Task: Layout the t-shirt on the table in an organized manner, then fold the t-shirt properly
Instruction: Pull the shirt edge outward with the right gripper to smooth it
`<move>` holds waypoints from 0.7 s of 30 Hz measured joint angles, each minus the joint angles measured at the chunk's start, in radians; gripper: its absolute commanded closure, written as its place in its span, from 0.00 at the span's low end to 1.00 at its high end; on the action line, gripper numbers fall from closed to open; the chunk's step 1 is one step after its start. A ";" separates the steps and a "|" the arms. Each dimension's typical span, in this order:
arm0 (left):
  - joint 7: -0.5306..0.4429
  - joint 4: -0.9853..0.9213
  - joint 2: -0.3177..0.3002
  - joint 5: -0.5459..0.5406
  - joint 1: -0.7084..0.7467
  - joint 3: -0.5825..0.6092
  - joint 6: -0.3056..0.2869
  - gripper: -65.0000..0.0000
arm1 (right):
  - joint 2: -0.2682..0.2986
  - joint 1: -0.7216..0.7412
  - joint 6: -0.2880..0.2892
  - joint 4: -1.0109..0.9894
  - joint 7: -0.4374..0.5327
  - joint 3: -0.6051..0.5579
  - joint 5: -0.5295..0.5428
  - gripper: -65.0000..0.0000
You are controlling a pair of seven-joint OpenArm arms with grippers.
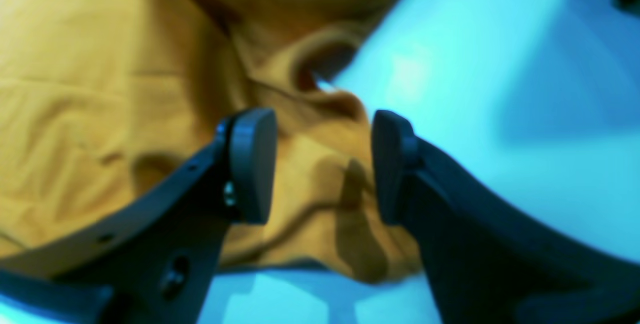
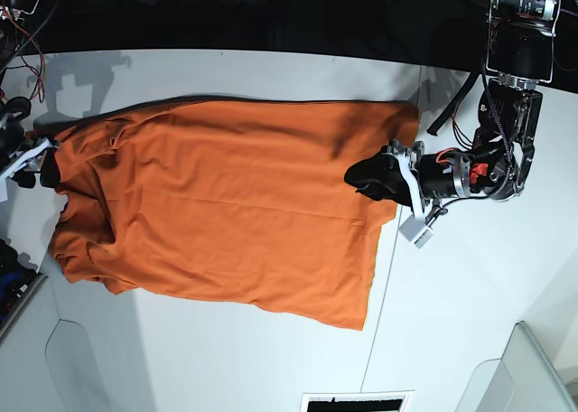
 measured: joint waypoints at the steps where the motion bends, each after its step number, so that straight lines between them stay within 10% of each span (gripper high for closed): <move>1: -0.005 0.000 0.000 0.000 0.013 0.000 0.000 0.51 | 0.006 -0.005 0.000 0.000 0.003 -0.001 -0.004 0.53; 15: -0.009 0.000 0.000 0.002 0.044 0.000 0.000 0.51 | 0.051 0.002 0.010 -0.145 0.063 -0.042 -0.106 0.53; 21: -0.017 0.000 0.000 0.015 0.044 0.000 0.000 0.51 | 0.047 0.001 0.010 -0.146 0.055 -0.042 -0.105 0.85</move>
